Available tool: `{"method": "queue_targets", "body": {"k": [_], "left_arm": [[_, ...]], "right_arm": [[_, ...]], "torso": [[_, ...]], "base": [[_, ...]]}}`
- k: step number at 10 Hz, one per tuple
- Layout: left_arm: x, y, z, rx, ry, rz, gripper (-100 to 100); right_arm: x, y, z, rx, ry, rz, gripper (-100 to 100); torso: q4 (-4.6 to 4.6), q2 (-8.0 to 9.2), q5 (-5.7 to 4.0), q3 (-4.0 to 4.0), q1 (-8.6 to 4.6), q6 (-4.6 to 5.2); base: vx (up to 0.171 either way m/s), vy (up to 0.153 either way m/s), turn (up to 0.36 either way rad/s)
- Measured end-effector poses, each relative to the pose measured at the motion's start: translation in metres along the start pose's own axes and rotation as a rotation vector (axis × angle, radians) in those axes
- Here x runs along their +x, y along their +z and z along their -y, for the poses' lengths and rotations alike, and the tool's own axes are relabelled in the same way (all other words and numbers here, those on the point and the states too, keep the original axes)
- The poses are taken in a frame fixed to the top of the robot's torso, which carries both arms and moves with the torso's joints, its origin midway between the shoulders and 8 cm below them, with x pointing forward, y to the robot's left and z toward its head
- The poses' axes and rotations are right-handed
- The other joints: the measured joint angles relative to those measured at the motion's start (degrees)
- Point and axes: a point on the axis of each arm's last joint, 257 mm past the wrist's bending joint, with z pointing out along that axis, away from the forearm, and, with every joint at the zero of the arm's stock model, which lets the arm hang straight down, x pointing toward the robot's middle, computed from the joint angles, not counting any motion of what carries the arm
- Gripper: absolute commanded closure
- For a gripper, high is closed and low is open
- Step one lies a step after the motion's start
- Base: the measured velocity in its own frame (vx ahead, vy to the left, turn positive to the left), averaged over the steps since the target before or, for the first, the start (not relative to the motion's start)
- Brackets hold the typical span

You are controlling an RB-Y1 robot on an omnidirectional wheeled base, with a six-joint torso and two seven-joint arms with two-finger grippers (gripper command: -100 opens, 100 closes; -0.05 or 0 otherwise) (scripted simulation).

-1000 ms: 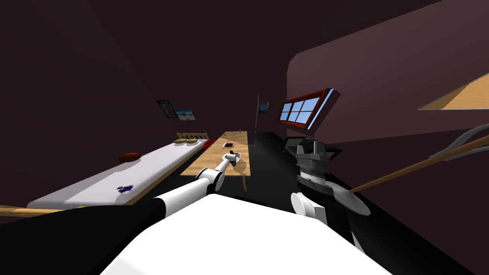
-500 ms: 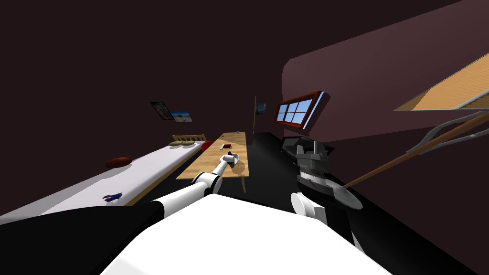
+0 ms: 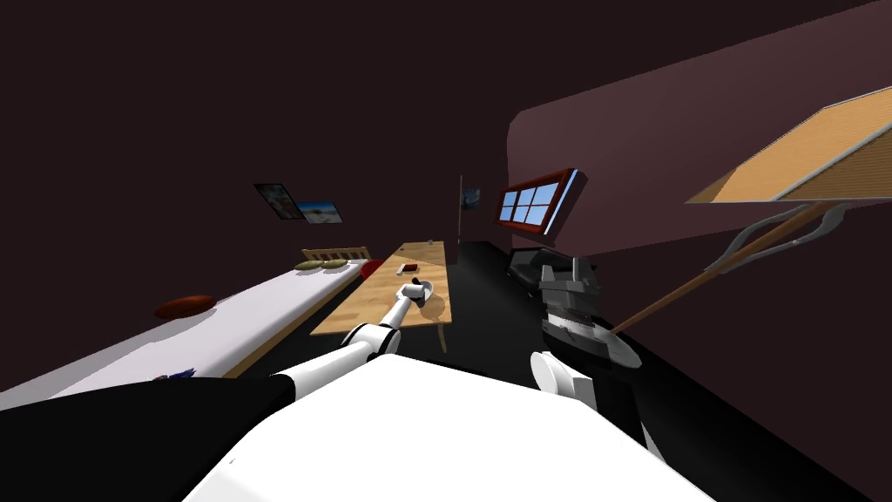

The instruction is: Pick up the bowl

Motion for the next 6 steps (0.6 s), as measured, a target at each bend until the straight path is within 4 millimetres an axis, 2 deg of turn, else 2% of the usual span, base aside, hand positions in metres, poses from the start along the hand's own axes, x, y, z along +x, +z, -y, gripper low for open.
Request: {"method": "queue_targets", "body": {"k": [2,4,6], "left_arm": [[-0.012,-0.004,-0.005,-0.003,-0.019,0.01,100],[-0.016,-0.01,0.001,0.013,-0.027,0.007,100],[-0.027,-0.015,-0.005,0.011,-0.043,0.017,100]], "right_arm": [[0.0,0.0,0.0,0.0,0.0,0.0,0],[0.0,0.0,0.0,0.0,0.0,0.0,0],[0.0,0.0,0.0,0.0,0.0,0.0,0]], "torso": [[0.03,0.03,-0.02,0.03,-0.01,-0.01],[0.12,0.04,-0.07,0.08,-0.03,-0.01],[0.13,0.08,-0.08,0.1,-0.06,0.0]], "base": [[0.007,0.0,-0.095],[0.005,-0.001,-0.064],[0.007,-0.001,-0.121]]}}
